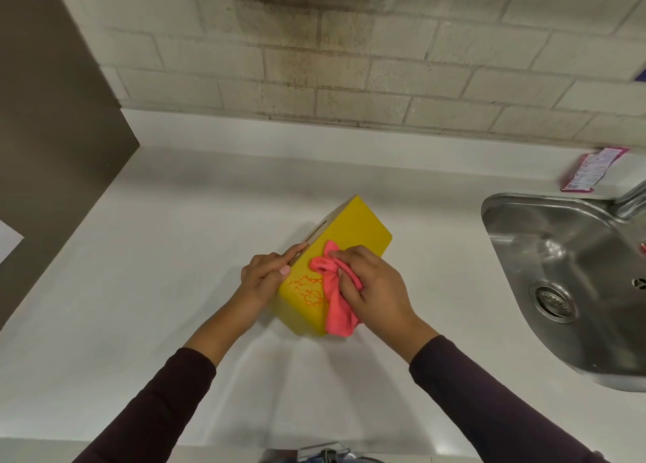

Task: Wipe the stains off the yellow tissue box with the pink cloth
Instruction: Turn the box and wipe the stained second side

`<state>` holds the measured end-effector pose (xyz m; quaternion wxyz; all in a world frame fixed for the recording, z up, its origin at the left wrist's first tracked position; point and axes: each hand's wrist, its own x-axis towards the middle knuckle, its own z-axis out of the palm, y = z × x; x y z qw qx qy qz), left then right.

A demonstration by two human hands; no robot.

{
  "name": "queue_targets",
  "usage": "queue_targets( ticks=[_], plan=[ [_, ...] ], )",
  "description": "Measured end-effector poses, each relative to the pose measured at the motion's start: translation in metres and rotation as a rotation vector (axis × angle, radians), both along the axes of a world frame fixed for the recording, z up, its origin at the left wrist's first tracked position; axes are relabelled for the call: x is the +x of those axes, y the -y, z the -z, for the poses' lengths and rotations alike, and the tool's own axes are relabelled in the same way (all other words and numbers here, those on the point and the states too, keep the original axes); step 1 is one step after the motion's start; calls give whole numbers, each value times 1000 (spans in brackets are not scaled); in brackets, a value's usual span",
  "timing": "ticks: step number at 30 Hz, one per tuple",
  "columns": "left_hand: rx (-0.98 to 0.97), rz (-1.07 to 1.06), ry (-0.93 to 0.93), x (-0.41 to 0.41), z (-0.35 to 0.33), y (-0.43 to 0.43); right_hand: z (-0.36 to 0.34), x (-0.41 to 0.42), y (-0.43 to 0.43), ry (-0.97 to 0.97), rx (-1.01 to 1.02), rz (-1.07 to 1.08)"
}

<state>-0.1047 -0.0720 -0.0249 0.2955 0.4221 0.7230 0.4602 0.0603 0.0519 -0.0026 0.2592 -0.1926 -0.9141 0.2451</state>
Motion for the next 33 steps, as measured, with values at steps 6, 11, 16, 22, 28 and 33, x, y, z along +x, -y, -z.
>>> queue_targets(
  ticks=[6, 11, 16, 22, 28, 33],
  plan=[
    [11, 13, -5, 0, 1, 0, -6, -2, -25, -22, -80, 138],
    [10, -31, 43, 1, -2, -3, -8, -17, -13, -41, -91, 149],
    [6, -40, 0, 1, 0, -4, 0, 5, -4, 90, -83, 7],
    [-4, -3, -67, 0, 7, -5, -6, 5, -22, 63, -112, -3],
    [5, -3, -22, 1, 4, -4, -7, -8, -7, 32, -96, -2],
    [-9, 10, -26, 0, 0, -4, -4, 7, 3, 105, 14, -165]
  ],
)
